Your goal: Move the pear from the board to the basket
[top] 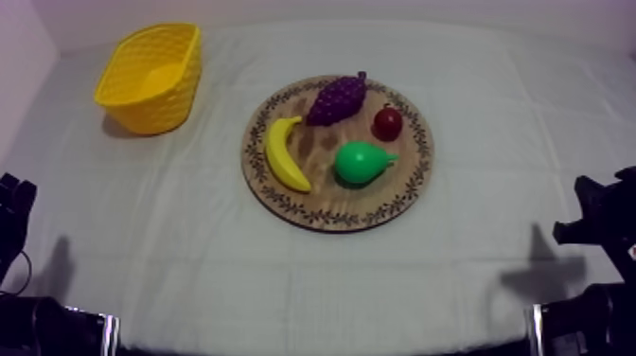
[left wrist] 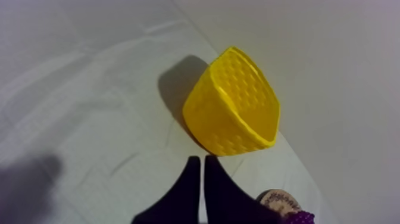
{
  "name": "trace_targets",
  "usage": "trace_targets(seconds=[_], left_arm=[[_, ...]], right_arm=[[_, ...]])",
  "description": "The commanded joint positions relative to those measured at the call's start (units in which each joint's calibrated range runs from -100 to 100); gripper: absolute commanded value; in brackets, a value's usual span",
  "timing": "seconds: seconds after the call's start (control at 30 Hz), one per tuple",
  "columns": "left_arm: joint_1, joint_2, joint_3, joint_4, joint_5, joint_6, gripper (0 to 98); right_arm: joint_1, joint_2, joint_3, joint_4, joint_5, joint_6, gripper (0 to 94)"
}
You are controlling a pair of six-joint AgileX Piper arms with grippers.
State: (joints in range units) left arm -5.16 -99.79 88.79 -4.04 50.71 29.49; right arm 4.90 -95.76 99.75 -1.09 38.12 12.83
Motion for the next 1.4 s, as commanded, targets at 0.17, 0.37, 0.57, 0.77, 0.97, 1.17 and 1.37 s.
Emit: trace_targets(seconds=[0.17, 0.37, 0.57, 0.77, 0.97, 1.17, 1.37], left_arm=[[8.7, -0.2, 10.3, 0.1, -16.6, -17.6, 0.0], [8.7, -0.2, 10.2, 0.07, -16.1, -17.4, 0.0], [8.5, 4.2, 9.2, -0.51, -19.3, -16.0, 0.0], [10.2, 21.7, -3.6, 0.03, -24.7, -18.2, 0.0], [11.7, 41.5, -21.9, 4.38, -26.0, -25.4, 0.0], [15.0, 58.5, -38.5, 5.27, -25.1, -28.7, 0.0], [19.8, 73.5, -53.5, 5.67, -22.4, -30.8, 0.0]], right_arm=[[0.0, 0.0, 0.0, 0.0, -0.1, -0.1, 0.3], [0.0, 0.0, 0.0, 0.0, -0.1, -0.1, 0.3], [0.0, 0.0, 0.0, 0.0, -0.1, -0.1, 0.3], [0.0, 0.0, 0.0, 0.0, -0.1, 0.0, 0.3], [0.0, 0.0, 0.0, 0.0, -0.1, 0.0, 0.3], [0.0, 0.0, 0.0, 0.0, -0.1, 0.0, 0.3], [0.0, 0.0, 0.0, 0.0, -0.1, 0.0, 0.3]])
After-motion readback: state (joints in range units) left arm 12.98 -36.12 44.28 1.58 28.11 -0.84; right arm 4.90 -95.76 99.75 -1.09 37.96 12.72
